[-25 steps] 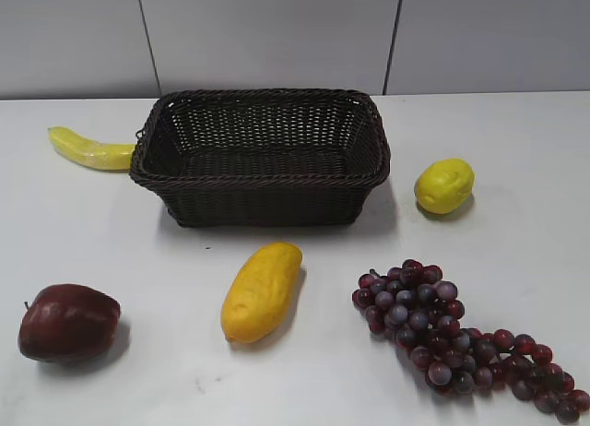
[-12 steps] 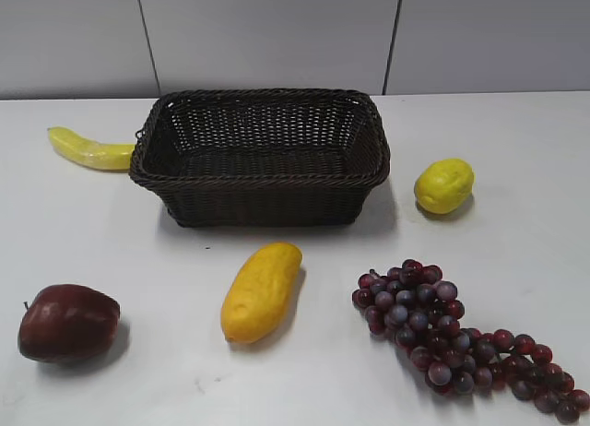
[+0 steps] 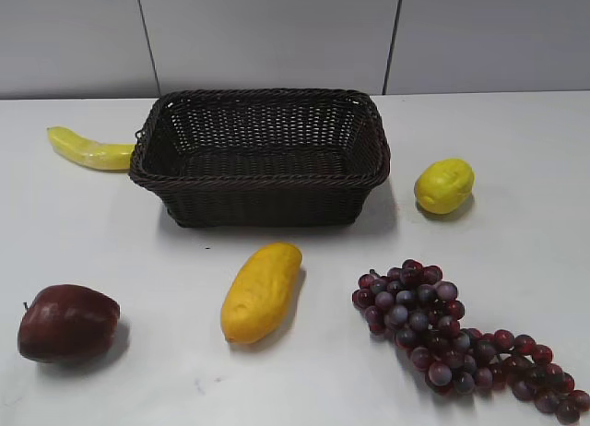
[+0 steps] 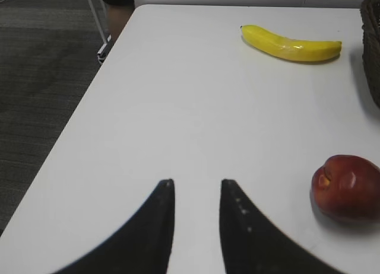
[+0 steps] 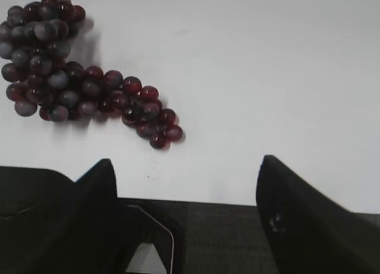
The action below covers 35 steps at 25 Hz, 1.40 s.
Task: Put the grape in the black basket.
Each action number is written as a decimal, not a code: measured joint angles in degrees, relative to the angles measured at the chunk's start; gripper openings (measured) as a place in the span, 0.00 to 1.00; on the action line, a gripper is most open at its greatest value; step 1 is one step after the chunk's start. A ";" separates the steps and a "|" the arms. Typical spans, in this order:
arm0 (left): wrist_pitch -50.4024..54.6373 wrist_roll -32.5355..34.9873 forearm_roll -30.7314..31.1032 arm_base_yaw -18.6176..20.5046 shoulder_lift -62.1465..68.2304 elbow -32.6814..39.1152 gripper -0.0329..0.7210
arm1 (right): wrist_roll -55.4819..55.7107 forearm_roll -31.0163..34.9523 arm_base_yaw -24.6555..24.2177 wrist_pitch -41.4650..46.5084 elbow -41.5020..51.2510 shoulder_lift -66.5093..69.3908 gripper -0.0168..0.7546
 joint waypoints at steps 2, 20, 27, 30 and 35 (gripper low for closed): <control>0.00 0.00 0.00 0.00 0.00 0.00 0.36 | -0.87 0.09 0.00 0.73 -0.77 3.69 0.74; 0.00 0.00 0.00 0.00 0.00 0.00 0.36 | -6.54 3.52 11.66 -1.03 -11.63 28.55 0.71; 0.00 0.00 0.00 0.00 0.00 0.00 0.36 | -1.58 5.80 17.49 -4.02 -14.25 37.49 0.71; 0.00 0.00 0.00 0.00 0.00 0.00 0.36 | -0.72 7.20 20.86 -6.17 -14.25 41.25 0.71; 0.00 0.00 0.00 0.00 0.00 0.00 0.36 | 0.30 7.56 24.73 -10.88 -14.25 48.24 0.71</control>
